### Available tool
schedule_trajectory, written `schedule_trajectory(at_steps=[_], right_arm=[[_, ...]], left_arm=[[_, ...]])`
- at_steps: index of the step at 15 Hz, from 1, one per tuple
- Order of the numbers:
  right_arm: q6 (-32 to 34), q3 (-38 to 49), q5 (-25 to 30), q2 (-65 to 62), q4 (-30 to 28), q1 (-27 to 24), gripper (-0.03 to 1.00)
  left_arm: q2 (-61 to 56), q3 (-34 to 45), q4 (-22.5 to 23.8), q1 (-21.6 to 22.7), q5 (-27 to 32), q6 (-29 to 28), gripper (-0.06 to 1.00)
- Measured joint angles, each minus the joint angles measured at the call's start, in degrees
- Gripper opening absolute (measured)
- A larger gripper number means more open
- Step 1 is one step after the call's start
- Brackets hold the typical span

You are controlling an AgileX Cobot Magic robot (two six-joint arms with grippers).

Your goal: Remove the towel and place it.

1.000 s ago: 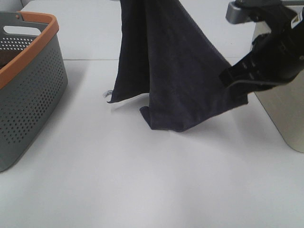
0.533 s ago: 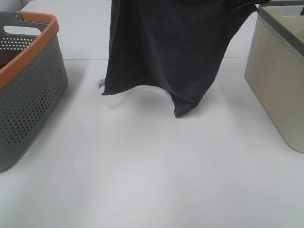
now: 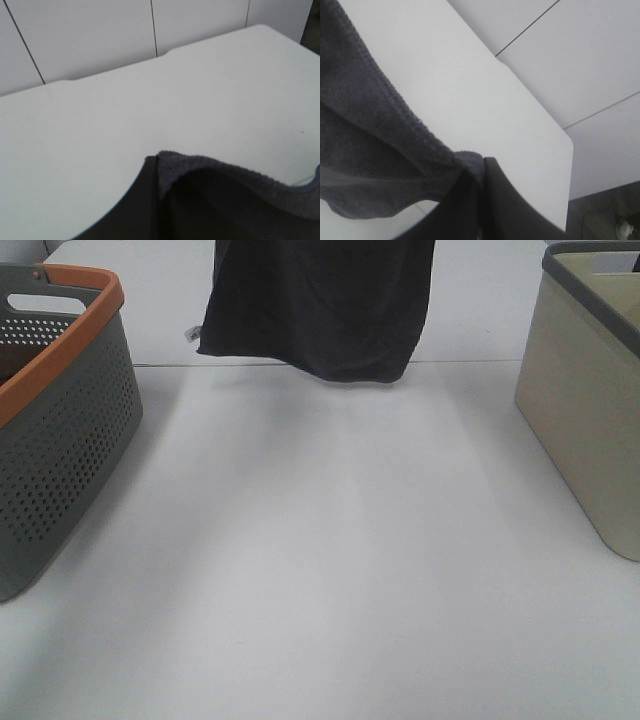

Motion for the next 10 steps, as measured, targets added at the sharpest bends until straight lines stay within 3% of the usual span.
schedule_trajectory(at_steps=[2, 3, 6, 9, 10], right_arm=[[0.0, -5.3, -6.0, 4.9, -1.0, -2.9, 0.0], [0.0, -6.2, -8.5, 6.0, -1.0, -4.7, 0.0], [0.0, -6.4, -11.2, 7.8, 4.2, -8.7, 0.0], [0.0, -6.4, -5.4, 10.8, 12.2, -9.0, 0.0], [0.0, -6.2, -0.5, 11.7, 16.1, -8.7, 0.0]], left_arm=[[3.6, 0.0, 0.5, 0.5, -10.4, 0.0, 0.0], [4.9, 0.0, 0.5, 0.5, -12.7, 0.0, 0.0], [8.1, 0.0, 0.5, 0.6, -13.2, 0.0, 0.0], [9.6, 0.0, 0.3, 0.2, -8.7, 0.1, 0.0], [9.9, 0.0, 0.3, -0.3, -5.9, 0.7, 0.0]])
